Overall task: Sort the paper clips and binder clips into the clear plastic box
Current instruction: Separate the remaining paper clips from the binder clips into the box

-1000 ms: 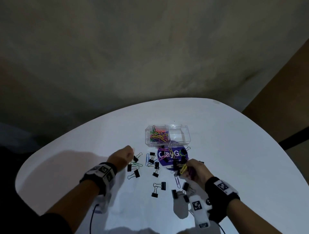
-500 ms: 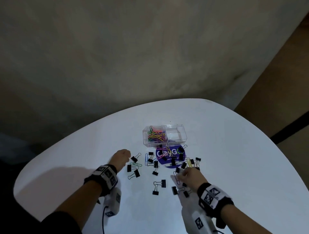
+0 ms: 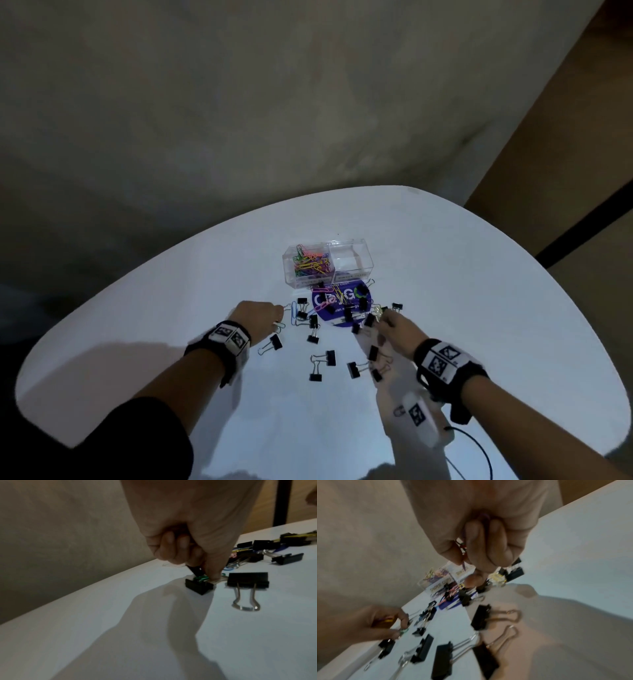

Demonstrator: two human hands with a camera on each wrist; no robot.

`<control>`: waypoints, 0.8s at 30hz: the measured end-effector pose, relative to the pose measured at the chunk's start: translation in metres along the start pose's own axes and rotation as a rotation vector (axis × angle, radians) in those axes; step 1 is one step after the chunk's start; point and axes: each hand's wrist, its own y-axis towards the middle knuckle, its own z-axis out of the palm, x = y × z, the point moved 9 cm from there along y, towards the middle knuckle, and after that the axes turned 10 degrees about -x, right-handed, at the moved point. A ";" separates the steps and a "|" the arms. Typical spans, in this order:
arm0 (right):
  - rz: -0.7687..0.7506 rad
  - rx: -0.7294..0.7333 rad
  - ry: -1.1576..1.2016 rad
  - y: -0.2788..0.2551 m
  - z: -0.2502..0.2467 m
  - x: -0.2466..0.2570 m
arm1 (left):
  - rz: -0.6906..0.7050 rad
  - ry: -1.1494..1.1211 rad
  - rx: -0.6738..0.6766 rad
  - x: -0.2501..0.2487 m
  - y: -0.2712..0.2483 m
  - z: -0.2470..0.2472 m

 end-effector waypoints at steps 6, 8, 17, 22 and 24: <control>0.172 -0.015 0.323 -0.024 -0.028 -0.045 | -0.057 -0.009 -0.057 -0.005 -0.003 -0.011; 0.218 0.054 0.406 -0.037 -0.021 -0.058 | -0.108 -0.076 -0.082 0.000 -0.004 -0.017; -0.120 0.258 -0.259 -0.075 0.012 -0.065 | -0.330 -0.437 -0.004 0.019 -0.002 -0.007; -0.352 0.395 -0.591 -0.070 0.033 -0.060 | -0.386 -0.613 -0.035 0.019 -0.001 -0.006; -0.415 0.420 -0.597 -0.067 0.037 -0.055 | -0.409 -0.690 -0.049 0.020 0.001 -0.004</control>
